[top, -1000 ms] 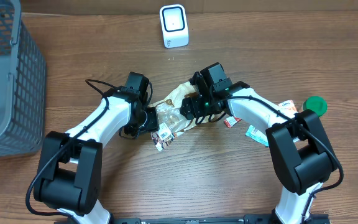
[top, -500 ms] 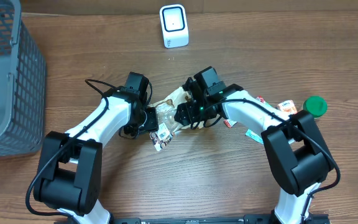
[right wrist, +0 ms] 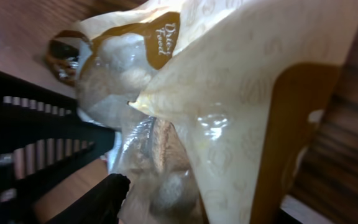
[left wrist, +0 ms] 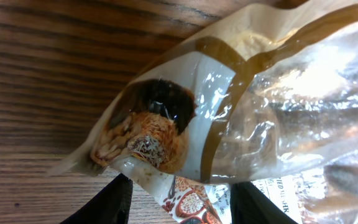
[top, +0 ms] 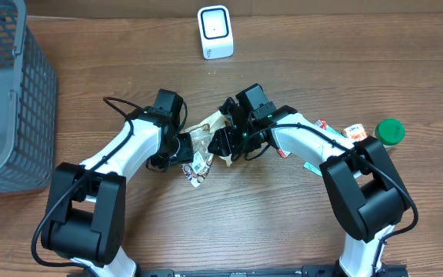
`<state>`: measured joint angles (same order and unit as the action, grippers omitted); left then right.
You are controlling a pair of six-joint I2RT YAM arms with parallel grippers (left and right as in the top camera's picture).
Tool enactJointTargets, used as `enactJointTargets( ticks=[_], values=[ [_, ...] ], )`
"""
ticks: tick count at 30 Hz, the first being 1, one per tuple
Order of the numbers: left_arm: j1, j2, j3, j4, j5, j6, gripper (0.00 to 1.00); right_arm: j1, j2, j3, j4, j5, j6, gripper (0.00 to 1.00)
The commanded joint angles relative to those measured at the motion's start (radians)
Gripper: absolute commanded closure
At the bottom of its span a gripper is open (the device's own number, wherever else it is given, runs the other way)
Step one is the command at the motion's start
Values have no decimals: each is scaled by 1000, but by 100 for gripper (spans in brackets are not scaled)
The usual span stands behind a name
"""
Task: Scan the item barcode
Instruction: 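Hold the brown bag with both grippers and pull it taut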
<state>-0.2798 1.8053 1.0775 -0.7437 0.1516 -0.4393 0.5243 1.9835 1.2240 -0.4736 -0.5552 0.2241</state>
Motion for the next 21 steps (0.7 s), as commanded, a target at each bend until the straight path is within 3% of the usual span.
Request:
enactJointTargets(
  ticks=[1,6,11,19,21],
  values=[
    [-4,34,-11,8,-31,-2,56,23,16,6,7,-120,16,45],
    [-4,34,-11,8,-31,-2,56,23,16,6,20,-129,29,37],
    [-4,34,-11,8,-32,-2,56,11,16,6,32,-128,86,39],
    [-4,34,-11,7,-32,4,53,8,16,6,34,-134,95,66],
    [-4,34,-11,7,-32,13,50,8,16,6,31,-161,94,69]
  ],
)
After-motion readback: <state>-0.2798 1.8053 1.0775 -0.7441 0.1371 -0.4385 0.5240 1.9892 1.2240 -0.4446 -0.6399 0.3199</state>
